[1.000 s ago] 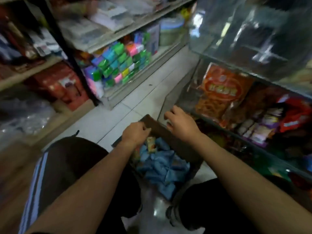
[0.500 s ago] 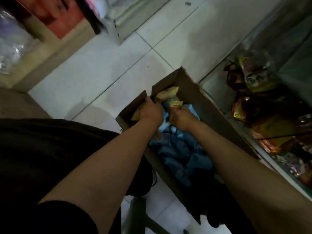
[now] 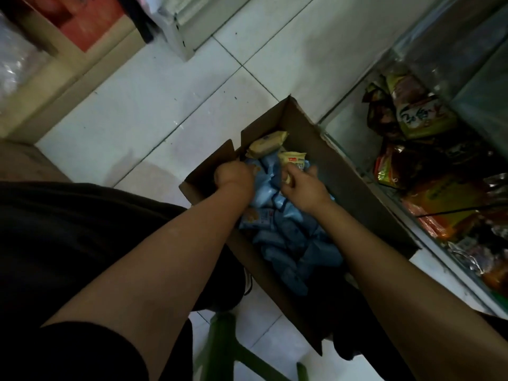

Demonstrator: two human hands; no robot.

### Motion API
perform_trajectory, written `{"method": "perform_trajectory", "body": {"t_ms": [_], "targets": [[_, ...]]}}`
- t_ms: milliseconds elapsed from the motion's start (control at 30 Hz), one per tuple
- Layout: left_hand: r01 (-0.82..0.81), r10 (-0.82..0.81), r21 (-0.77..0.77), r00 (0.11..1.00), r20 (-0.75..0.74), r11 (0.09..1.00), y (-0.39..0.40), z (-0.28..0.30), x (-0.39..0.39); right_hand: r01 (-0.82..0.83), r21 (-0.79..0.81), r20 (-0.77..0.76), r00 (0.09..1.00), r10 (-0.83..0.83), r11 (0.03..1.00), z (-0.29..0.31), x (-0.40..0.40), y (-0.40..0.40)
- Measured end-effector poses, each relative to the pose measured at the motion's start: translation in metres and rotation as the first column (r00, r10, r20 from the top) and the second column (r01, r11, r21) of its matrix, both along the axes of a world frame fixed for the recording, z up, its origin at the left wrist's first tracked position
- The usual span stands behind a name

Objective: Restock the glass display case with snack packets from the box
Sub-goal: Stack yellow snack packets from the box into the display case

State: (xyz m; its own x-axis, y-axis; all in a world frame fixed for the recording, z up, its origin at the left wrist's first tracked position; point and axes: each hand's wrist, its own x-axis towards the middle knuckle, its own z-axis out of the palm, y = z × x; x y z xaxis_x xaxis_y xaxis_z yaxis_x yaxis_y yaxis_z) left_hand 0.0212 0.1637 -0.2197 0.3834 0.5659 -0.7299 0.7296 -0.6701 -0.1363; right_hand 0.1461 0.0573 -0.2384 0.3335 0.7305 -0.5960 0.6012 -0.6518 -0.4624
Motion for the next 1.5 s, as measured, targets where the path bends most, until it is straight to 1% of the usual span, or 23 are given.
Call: {"method": "perform_trajectory", "body": {"t_ms": [100, 167, 200, 233, 267, 300, 333, 367, 467, 500, 533, 567, 633, 700, 767, 900, 1000, 1067, 1133, 1233, 1333, 1433, 1500], "targets": [[-0.197, 0.214, -0.112, 0.964, 0.160, 0.974, -0.004, 0.013, -0.007, 0.051, 0.068, -0.029, 0.998, -0.049, 0.996, 0.024, -0.002, -0.011], [-0.353, 0.406, -0.228, 0.874, 0.265, 0.908, -0.004, 0.034, -0.007, 0.119, 0.089, -0.118, 0.987, -0.108, 0.989, 0.047, -0.002, -0.019], [-0.430, 0.515, -0.304, 0.800, 0.307, 0.850, -0.003, 0.046, -0.006, 0.183, 0.116, -0.171, 0.972, -0.162, 0.976, 0.060, -0.001, -0.023], [-0.501, 0.640, -0.414, 0.687, 0.344, 0.760, -0.003, 0.060, -0.005, 0.245, 0.156, -0.214, 0.954, -0.210, 0.957, 0.075, -0.001, -0.026], [-0.565, 0.786, -0.555, 0.518, 0.338, 0.611, -0.005, 0.077, -0.004, 0.290, 0.204, -0.247, 0.939, -0.238, 0.935, 0.090, 0.000, -0.030], [-0.582, 0.902, -0.690, 0.320, 0.291, 0.430, -0.008, 0.093, -0.003, 0.337, 0.248, -0.274, 0.924, -0.267, 0.908, 0.109, -0.002, -0.036], [-0.554, 0.960, -0.784, 0.150, 0.237, 0.280, -0.013, 0.112, -0.002, 0.387, 0.288, -0.301, 0.905, -0.301, 0.876, 0.129, -0.004, -0.041], [-0.492, 0.982, -0.853, 0.019, 0.189, 0.173, -0.017, 0.131, -0.003, 0.442, 0.328, -0.311, 0.885, -0.347, 0.835, 0.150, -0.007, -0.047], [-0.170, 0.955, -0.979, -0.290, -0.059, -0.112, -0.029, 0.193, -0.010, 0.566, 0.474, -0.282, 0.823, -0.493, 0.674, 0.215, -0.015, -0.061], [-0.023, 0.907, -0.974, -0.371, -0.200, -0.224, -0.033, 0.217, -0.015, 0.585, 0.519, -0.288, 0.806, -0.517, 0.623, 0.238, -0.016, -0.066], [0.120, 0.853, -0.947, -0.412, -0.320, -0.297, -0.039, 0.240, -0.020, 0.601, 0.561, -0.318, 0.791, -0.522, 0.570, 0.261, -0.017, -0.070], [0.239, 0.816, -0.911, -0.409, -0.410, -0.337, -0.049, 0.262, -0.024, 0.607, 0.599, -0.352, 0.785, -0.509, 0.522, 0.284, -0.018, -0.075], [0.350, 0.839, -0.877, -0.317, -0.442, -0.329, -0.072, 0.301, -0.031, 0.576, 0.670, -0.377, 0.807, -0.454, 0.469, 0.328, -0.023, -0.085], [0.383, 0.908, -0.880, -0.193, -0.373, -0.280, -0.096, 0.333, -0.034, 0.511, 0.731, -0.346, 0.848, -0.400, 0.452, 0.365, -0.029, -0.097], [0.371, 0.967, -0.910, -0.096, -0.235, -0.184, -0.113, 0.361, -0.036, 0.457, 0.779, -0.316, 0.877, -0.361, 0.429, 0.398, -0.037, -0.111], [0.346, 0.997, -0.936, 0.034, 0.073, 0.057, -0.132, 0.420, -0.031, 0.351, 0.854, -0.218, 0.911, -0.349, 0.383, 0.452, -0.038, -0.146], [0.271, 0.915, -0.900, 0.122, 0.383, 0.341, -0.155, 0.467, -0.012, 0.301, 0.874, -0.124, 0.897, -0.423, 0.381, 0.482, -0.030, -0.172], [0.216, 0.814, -0.817, 0.131, 0.566, 0.534, -0.174, 0.494, 0.006, 0.285, 0.894, -0.091, 0.871, -0.483, 0.346, 0.498, -0.021, -0.190], [0.217, 0.750, -0.753, 0.114, 0.651, 0.621, -0.194, 0.516, 0.025, 0.267, 0.912, -0.069, 0.848, -0.525, 0.310, 0.515, -0.010, -0.212], [0.276, 0.693, -0.700, 0.139, 0.707, 0.659, -0.227, 0.538, 0.057, 0.276, 0.939, -0.084, 0.765, -0.638, 0.207, 0.540, 0.013, -0.248], [0.289, 0.509, -0.549, 0.207, 0.836, 0.784, -0.257, 0.539, 0.087, 0.217, 0.972, -0.054, 0.591, -0.805, 0.094, 0.555, 0.045, -0.282], [0.374, 0.187, -0.276, 0.258, 0.948, 0.885, -0.286, 0.533, 0.113, 0.174, 0.979, 0.023, 0.431, -0.902, 0.108, 0.566, 0.078, -0.313], [0.440, -0.052, -0.074, 0.268, 0.962, 0.895, -0.301, 0.529, 0.129, 0.198, 0.959, 0.123, 0.361, -0.925, 0.204, 0.572, 0.098, -0.329]]}}
